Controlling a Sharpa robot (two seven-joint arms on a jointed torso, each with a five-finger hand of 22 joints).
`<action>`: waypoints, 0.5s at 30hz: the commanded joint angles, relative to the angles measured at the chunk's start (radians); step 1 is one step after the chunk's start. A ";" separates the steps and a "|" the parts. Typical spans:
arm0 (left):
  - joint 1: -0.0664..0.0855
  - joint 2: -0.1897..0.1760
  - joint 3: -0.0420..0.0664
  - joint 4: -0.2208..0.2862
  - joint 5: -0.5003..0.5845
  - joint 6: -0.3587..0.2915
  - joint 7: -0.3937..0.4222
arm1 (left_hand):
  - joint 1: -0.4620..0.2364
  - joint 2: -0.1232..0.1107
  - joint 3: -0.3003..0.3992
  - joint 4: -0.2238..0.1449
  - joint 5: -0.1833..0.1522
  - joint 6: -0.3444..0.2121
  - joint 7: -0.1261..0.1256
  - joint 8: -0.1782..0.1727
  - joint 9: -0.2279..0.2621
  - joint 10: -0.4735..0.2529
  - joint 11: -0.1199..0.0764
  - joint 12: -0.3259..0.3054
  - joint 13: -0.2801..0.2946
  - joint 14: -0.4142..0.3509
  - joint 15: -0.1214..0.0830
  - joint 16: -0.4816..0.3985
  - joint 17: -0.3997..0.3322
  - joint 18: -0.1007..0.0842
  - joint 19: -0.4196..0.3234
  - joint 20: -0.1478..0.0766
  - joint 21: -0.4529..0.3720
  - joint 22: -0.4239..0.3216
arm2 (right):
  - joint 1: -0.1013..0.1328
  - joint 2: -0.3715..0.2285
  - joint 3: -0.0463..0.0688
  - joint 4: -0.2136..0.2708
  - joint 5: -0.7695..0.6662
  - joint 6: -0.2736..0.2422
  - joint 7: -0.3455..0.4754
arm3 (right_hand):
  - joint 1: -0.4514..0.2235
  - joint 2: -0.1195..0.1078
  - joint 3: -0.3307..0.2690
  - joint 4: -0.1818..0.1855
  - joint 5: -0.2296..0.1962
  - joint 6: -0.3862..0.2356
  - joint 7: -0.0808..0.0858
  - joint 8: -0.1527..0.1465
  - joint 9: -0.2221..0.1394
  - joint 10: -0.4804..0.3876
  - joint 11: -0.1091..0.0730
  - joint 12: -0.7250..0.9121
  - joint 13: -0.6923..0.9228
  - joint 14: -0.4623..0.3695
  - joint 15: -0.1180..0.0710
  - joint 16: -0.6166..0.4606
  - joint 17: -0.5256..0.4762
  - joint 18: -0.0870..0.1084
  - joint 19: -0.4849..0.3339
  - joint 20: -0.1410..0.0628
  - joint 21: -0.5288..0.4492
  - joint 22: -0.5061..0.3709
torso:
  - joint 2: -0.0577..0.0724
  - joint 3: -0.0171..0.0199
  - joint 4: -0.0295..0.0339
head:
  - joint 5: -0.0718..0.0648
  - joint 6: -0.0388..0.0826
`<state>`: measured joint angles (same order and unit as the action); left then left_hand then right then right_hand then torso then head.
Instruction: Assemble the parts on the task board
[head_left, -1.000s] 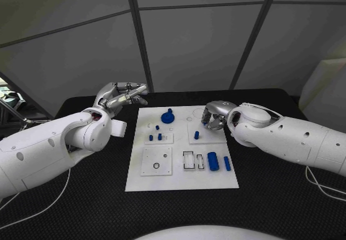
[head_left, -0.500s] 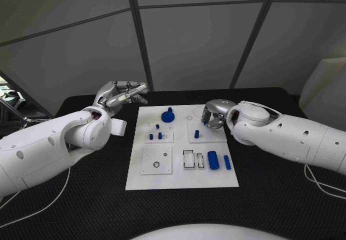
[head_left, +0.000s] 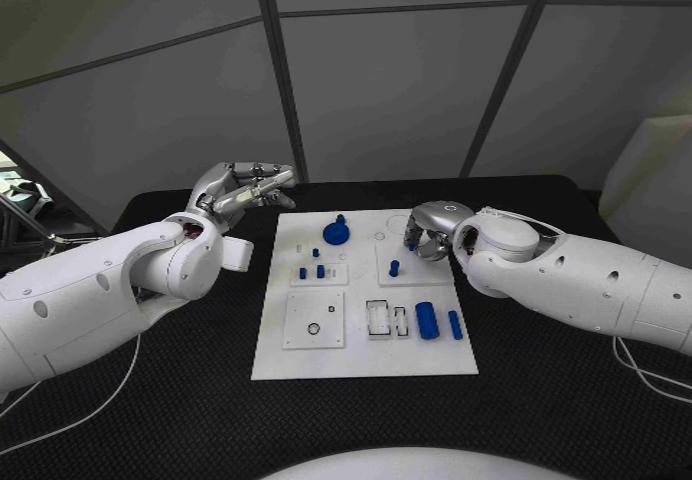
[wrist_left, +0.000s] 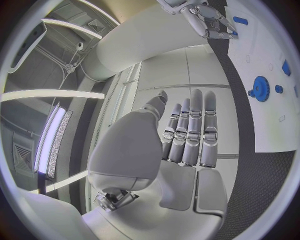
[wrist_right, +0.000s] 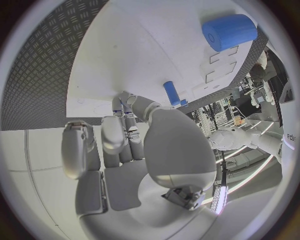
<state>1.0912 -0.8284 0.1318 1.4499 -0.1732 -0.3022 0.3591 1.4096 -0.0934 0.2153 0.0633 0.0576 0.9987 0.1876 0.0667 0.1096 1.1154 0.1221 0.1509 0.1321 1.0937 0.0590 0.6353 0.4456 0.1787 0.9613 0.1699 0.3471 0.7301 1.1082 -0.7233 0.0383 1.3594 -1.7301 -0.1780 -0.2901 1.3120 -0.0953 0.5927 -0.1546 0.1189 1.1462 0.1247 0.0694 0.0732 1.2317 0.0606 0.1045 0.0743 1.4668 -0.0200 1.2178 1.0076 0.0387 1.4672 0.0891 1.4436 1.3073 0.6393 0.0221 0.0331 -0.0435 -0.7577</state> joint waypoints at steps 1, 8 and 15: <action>0.001 0.000 0.001 -0.002 0.005 0.001 0.002 | 0.011 0.003 0.001 -0.007 -0.005 -0.007 -0.001 0.000 0.002 -0.005 0.002 0.001 0.001 0.002 0.000 -0.007 -0.002 0.004 0.005 -0.001 -0.005 -0.002 | -0.001 -0.010 -0.001 0.013 -0.033 -0.068 -0.007 | -0.013 -0.003 0.006 -0.002 -0.001 0.011 -0.001 0.003 0.002 0.009 0.000 -0.006 -0.004 0.008 -0.006 0.005 -0.002 0.001 0.028 -0.006 0.006 0.117 | 0.000 -0.0003 0.0004 | -0.001 0.002; 0.001 -0.001 0.001 -0.004 0.005 0.001 0.001 | 0.012 0.003 0.001 -0.007 -0.005 -0.007 -0.001 0.000 0.002 -0.005 0.002 0.001 0.001 0.002 0.000 -0.007 -0.002 0.004 0.005 -0.001 -0.005 -0.002 | -0.001 -0.028 0.000 0.040 -0.005 -0.143 0.013 | -0.035 -0.013 0.009 0.000 -0.003 0.018 -0.004 0.003 0.003 0.016 -0.002 -0.010 -0.004 0.008 -0.007 0.004 -0.009 -0.003 0.034 -0.008 0.017 0.130 | 0.001 -0.0009 0.0000 | -0.002 0.004; 0.001 -0.002 0.001 -0.008 0.005 0.001 0.001 | 0.012 0.003 0.002 -0.008 -0.005 -0.008 -0.001 0.000 0.002 -0.005 0.002 0.001 0.001 0.002 0.000 -0.007 -0.002 0.004 0.005 -0.001 -0.005 -0.002 | -0.001 -0.042 0.000 0.060 0.030 -0.171 0.031 | -0.060 -0.022 0.005 0.011 -0.021 0.024 -0.007 0.001 0.003 0.020 -0.004 -0.015 -0.004 0.008 -0.009 0.006 -0.010 -0.003 0.035 -0.009 0.017 0.130 | 0.001 -0.0004 0.0007 | -0.003 0.005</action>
<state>1.0911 -0.8297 0.1318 1.4423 -0.1728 -0.3027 0.3567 1.4136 -0.0894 0.2181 0.0604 0.0576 0.9987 0.1876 0.0667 0.1104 1.1154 0.1221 0.1509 0.1320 1.0937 0.0590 0.6313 0.4448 0.1785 0.9612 0.1699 0.3472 0.7292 1.1052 -0.7628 0.0378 1.4145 -1.7236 -0.2957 -0.2801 1.2611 -0.1199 0.5981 -0.1488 0.1017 1.1632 0.1187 0.0688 0.0766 1.2455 0.0571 0.0956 0.0715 1.4668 -0.0199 1.2178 0.9991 0.0387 1.4666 0.0886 1.4590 1.3073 0.6402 0.0215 0.0331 -0.0460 -0.7535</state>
